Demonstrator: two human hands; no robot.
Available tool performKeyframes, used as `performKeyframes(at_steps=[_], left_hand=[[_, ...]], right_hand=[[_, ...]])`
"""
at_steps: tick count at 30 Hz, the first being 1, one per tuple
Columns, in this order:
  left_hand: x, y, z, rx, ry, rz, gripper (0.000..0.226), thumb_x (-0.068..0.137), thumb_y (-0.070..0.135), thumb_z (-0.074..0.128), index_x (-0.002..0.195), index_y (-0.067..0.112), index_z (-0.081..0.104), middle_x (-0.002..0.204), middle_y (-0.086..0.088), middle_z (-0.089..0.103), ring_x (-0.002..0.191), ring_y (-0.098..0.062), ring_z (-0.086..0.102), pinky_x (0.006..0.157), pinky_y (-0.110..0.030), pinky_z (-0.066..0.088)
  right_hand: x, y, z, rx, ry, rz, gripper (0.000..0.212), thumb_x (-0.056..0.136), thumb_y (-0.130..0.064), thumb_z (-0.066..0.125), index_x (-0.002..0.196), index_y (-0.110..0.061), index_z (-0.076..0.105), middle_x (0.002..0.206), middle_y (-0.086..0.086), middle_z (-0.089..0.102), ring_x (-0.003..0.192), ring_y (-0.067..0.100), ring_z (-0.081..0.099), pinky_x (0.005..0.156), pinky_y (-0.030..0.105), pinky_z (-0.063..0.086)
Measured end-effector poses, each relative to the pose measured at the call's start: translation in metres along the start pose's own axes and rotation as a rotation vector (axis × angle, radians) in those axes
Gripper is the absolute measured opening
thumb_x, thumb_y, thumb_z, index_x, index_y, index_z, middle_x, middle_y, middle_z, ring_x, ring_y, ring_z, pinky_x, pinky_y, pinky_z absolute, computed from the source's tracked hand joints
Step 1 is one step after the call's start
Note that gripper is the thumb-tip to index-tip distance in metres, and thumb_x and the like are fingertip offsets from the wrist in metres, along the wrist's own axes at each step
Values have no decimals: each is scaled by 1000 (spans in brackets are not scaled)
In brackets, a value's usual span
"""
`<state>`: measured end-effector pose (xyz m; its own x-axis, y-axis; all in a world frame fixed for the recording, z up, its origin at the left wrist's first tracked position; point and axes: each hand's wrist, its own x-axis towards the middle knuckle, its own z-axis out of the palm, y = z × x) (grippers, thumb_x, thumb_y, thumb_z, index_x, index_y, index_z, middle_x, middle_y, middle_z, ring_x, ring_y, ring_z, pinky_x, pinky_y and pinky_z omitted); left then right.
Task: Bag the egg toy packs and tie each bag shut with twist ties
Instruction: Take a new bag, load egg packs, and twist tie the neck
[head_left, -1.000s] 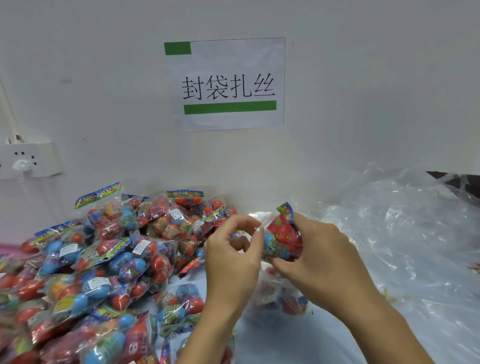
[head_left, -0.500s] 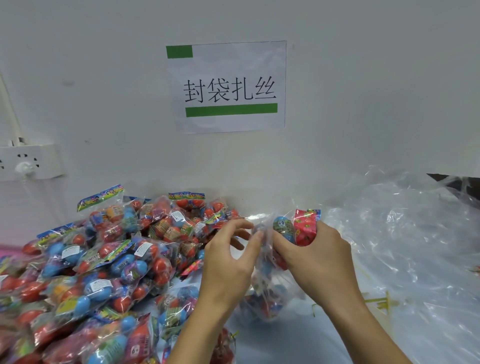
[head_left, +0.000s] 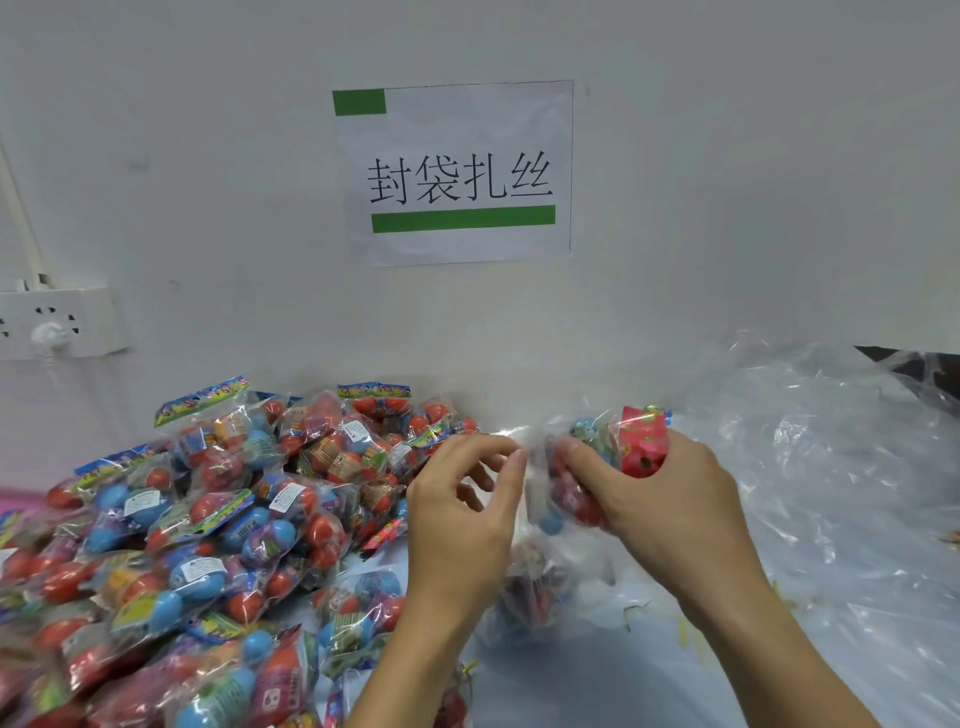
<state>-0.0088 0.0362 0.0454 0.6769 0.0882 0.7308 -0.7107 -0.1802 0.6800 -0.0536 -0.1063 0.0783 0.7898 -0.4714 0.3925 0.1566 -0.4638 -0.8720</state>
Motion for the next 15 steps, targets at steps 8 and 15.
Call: performKeyframes(at_steps=[8,15], left_hand=[[0,2,1,-85,-46,-78,15,91,10,69,81,21,72,71,8,66,65,-8,59,60,-26,51],[-2,7,2,-86,-132,-43,7,80,24,69,79,21,75,83,7,67,76,-11,59,64,-35,48]], right_hand=[[-1,-1,2,38,53,34,54,75,-58,74,55,-11,57,48,-6,60,46,8,52,52,29,41],[-4,8,11,-72,-144,33,51,86,-51,68,54,-15,52,49,-2,56,47,13,45,43,21,36]])
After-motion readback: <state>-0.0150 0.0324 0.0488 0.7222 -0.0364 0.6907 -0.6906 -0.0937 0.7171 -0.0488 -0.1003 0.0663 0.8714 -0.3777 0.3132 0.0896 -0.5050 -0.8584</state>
